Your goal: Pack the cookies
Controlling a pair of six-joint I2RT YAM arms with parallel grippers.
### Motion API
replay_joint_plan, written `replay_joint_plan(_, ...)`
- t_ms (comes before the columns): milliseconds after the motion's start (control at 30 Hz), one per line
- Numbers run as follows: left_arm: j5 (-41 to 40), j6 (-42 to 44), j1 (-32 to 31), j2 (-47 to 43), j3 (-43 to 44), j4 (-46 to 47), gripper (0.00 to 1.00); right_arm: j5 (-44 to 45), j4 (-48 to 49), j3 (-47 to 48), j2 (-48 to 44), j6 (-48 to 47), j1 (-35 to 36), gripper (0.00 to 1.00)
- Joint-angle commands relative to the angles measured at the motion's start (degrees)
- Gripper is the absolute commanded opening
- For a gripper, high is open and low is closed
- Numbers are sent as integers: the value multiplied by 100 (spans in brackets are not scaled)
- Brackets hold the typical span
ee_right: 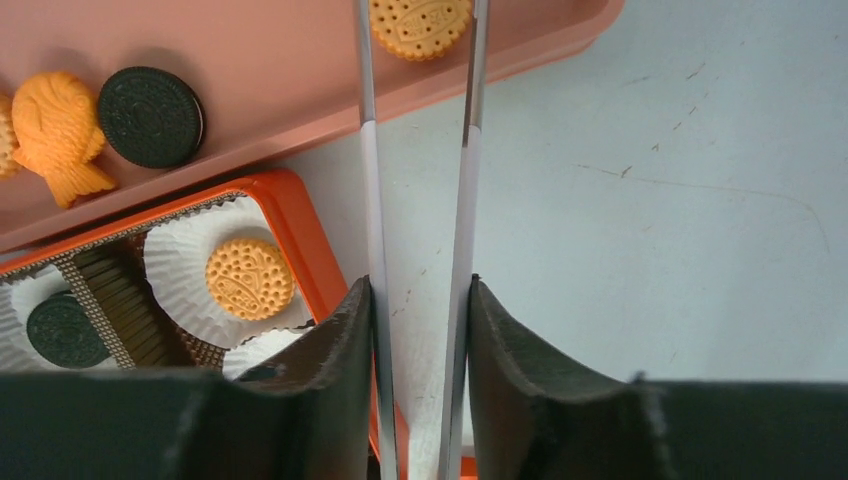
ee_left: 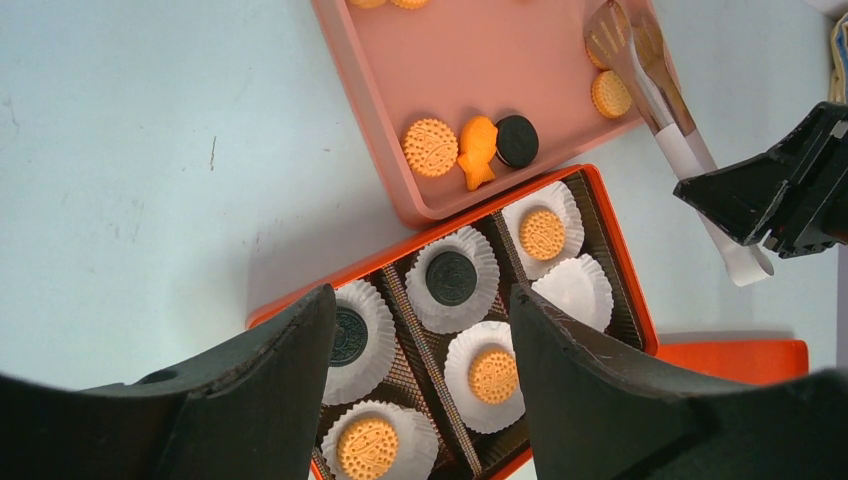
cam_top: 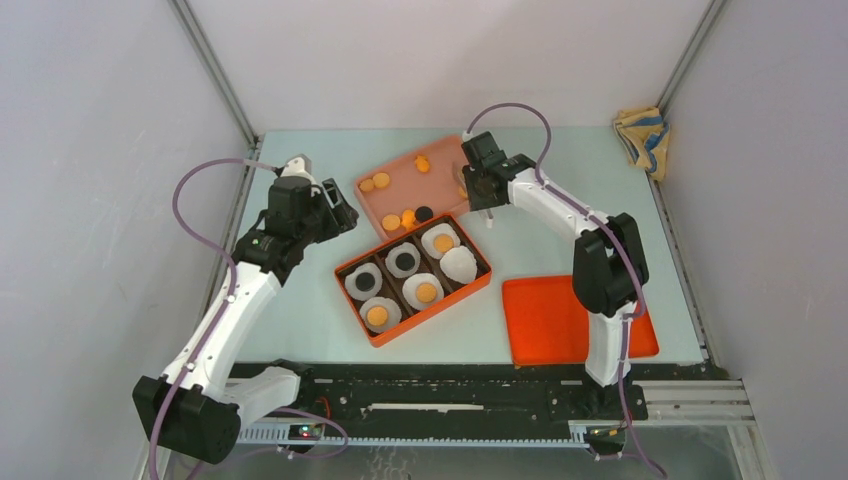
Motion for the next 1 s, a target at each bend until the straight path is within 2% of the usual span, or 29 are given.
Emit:
replay_joint_plan(0, 51, 40, 31, -45, 191, 213, 69, -4, 113, 229, -158, 86, -6, 31)
replay_joint_plan(100, 90, 27, 29, -70, 190, 206, 69, -16, 122, 248, -304, 118, -7, 20)
replay_joint_plan(233, 75, 12, 31, -157, 199, 209, 69, 11, 288, 132, -748, 172, 14, 14)
replay_joint_plan(467, 31, -13, 27, -257, 208, 157, 69, -76, 545, -647, -2274, 142, 227, 12)
replay_joint_plan(600, 75, -37, 31, -244, 199, 161, 69, -361, 158, -1235, -3081, 185, 414, 12)
replay_joint_plan(767, 122, -80, 24, -275, 212, 165, 69, -187, -366, -2190, -3983, 311, 1091, 10)
replay_joint_plan(967, 204, -120, 22, -313, 236, 165, 69, 84, -830, -2865, -4474, 849, 2000, 9)
